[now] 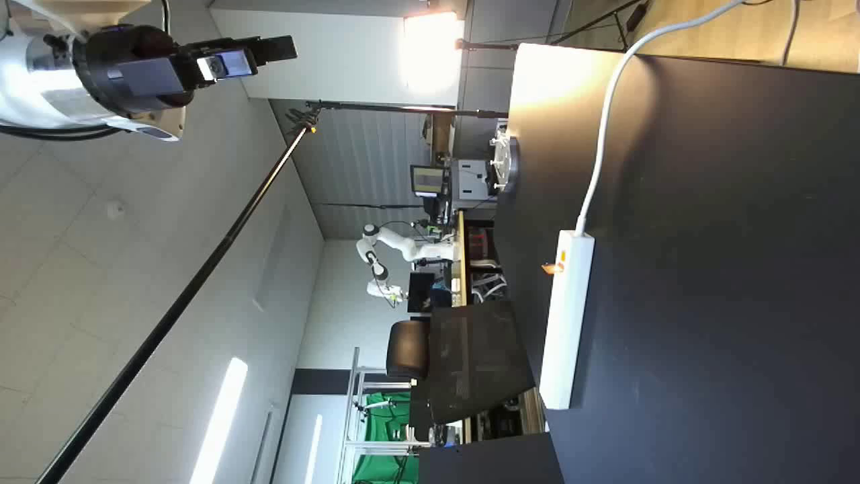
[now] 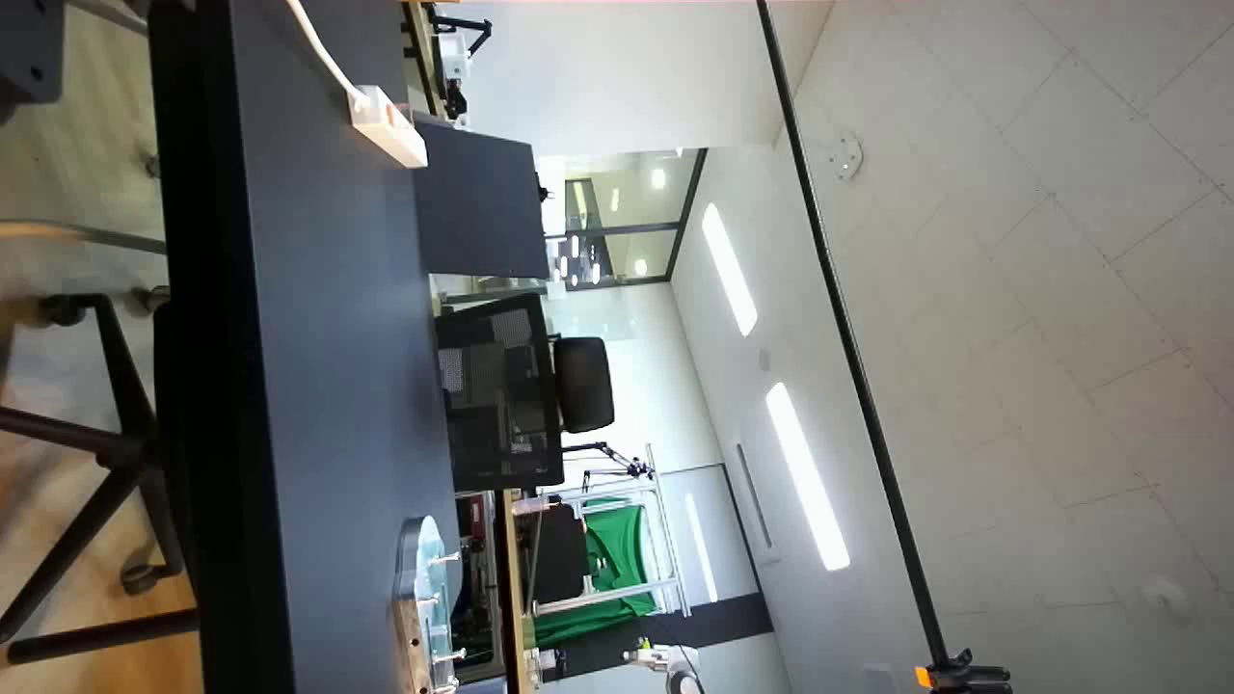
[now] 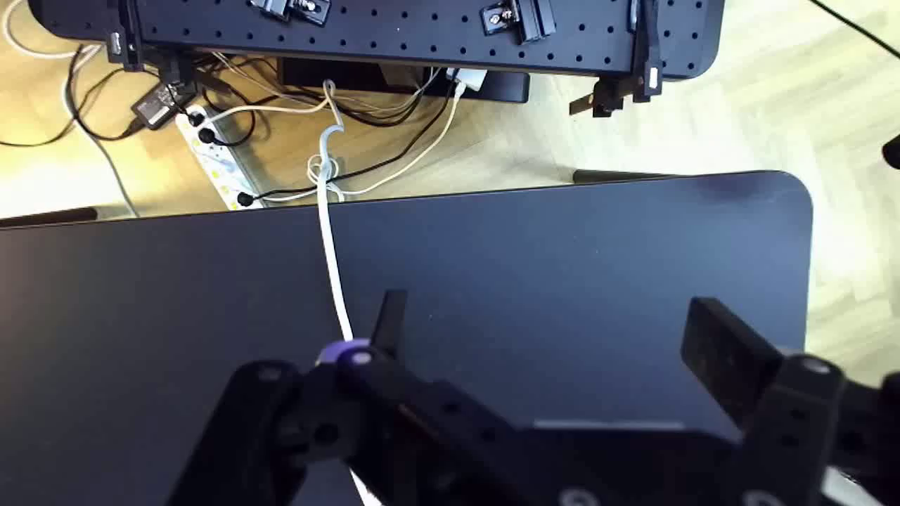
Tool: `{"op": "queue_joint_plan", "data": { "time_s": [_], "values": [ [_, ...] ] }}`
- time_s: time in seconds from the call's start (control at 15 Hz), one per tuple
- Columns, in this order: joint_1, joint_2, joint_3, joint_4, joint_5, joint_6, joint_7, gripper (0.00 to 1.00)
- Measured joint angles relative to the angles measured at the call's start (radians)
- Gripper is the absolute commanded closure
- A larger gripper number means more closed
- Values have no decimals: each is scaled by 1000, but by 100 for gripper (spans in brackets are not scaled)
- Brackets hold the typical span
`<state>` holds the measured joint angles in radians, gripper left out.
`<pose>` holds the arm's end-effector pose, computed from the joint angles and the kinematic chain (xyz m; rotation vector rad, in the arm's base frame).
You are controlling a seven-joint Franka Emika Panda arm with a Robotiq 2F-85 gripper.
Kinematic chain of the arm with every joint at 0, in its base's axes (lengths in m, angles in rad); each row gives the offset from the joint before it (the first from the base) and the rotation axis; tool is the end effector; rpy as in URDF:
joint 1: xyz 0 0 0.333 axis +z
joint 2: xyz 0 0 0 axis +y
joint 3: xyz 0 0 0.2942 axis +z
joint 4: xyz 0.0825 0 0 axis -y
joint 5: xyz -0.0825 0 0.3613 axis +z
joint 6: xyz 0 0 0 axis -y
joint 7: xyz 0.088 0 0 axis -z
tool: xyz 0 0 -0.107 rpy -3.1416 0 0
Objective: Push the switch of the extension cord
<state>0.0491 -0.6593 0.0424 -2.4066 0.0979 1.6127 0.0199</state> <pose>0.3258 0.0419 0.5160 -3.0689 -0.0771 0.2126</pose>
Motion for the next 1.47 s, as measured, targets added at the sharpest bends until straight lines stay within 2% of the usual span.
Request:
{"op": "queue_joint_plan", "data": {
  "time_s": [1.2,1.4,1.47],
  "values": [
    [-1,-1,0,-2,-4,9,-3,0],
    [-16,12,-2,-33,-75,142,-42,0],
    [-25,22,-7,-48,-109,207,-60,11]
  ]
}}
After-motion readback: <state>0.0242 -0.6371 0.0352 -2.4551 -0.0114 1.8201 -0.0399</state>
